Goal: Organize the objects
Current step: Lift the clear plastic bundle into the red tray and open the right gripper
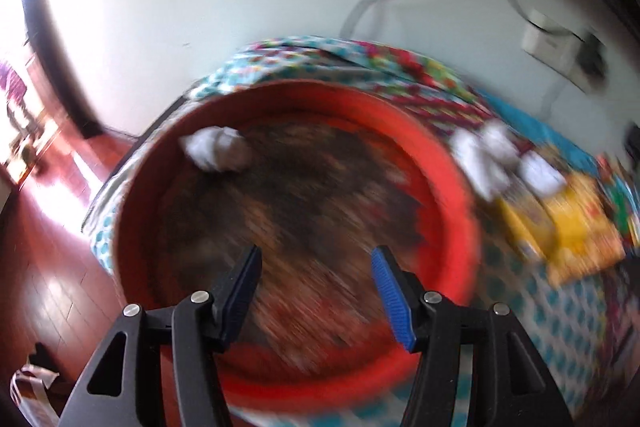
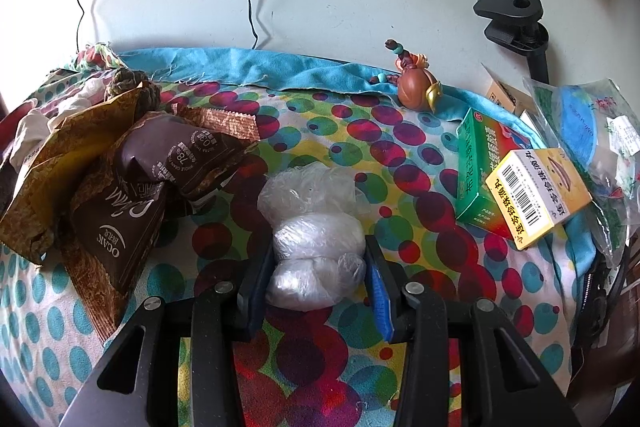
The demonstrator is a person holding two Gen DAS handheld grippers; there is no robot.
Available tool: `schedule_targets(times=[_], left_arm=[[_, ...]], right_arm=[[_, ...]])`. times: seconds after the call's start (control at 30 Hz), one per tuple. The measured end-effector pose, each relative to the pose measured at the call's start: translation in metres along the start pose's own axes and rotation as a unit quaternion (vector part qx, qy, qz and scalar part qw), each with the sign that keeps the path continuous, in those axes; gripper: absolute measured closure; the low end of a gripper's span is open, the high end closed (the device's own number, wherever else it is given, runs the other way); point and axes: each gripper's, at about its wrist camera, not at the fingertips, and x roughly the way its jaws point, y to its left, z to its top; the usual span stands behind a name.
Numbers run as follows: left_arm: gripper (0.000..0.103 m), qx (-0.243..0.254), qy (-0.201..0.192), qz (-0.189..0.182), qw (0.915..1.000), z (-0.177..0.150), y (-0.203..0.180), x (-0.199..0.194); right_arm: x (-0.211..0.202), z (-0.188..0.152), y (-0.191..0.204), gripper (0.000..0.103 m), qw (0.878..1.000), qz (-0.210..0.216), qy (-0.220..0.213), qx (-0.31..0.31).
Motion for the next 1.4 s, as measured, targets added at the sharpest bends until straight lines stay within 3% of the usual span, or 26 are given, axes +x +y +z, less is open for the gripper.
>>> schedule_targets(times=[0.2,0.4,0.57,0.87,1.0,1.17,1.27,1.4], left_arm=[[0.044,0.057,-0.022,-0.028,0.9977,-0.045,-0.069,-0.036],[0.044,0.052,-0.009,-0.053,0.9972,-0.076,-0.105,-0.041],[0.044,0.082,0.000,-0.033,0.9961,-0.101,-0.126,-0.038],[0.044,0.051,0.027,-0.071,0.9959,-0.142,-0.114,-0.044],[0.044,0.049,0.020,-0.078,0.9956,-0.153,-0.108,-0.057],[0.043,0.063,0.016,-0.084,0.9943,-0.163,-0.105,-0.069],[0.043,0.067,0.018,-0.087,0.9938,-0.168,-0.102,-0.068],[0.043,0.074,0.033,-0.074,0.9940,-0.167,-0.098,-0.061]], right_arm=[[-0.004,-0.001,-0.003,0.066,1.000,0.007,-0.010,0.010],[-0.003,0.000,-0.011,0.066,0.999,0.009,-0.006,0.033],[-0.005,-0.001,-0.012,0.066,0.999,-0.002,-0.012,0.039],[-0.016,0.000,-0.010,0.066,0.999,-0.016,-0.039,0.033],[-0.025,-0.001,-0.014,0.066,0.997,-0.018,-0.056,0.045],[-0.058,0.022,-0.007,0.066,0.995,-0.022,-0.086,0.050],[-0.089,0.047,0.014,0.066,0.992,-0.003,-0.118,0.035],[-0.111,0.079,0.081,0.065,0.990,0.057,-0.125,-0.022]])
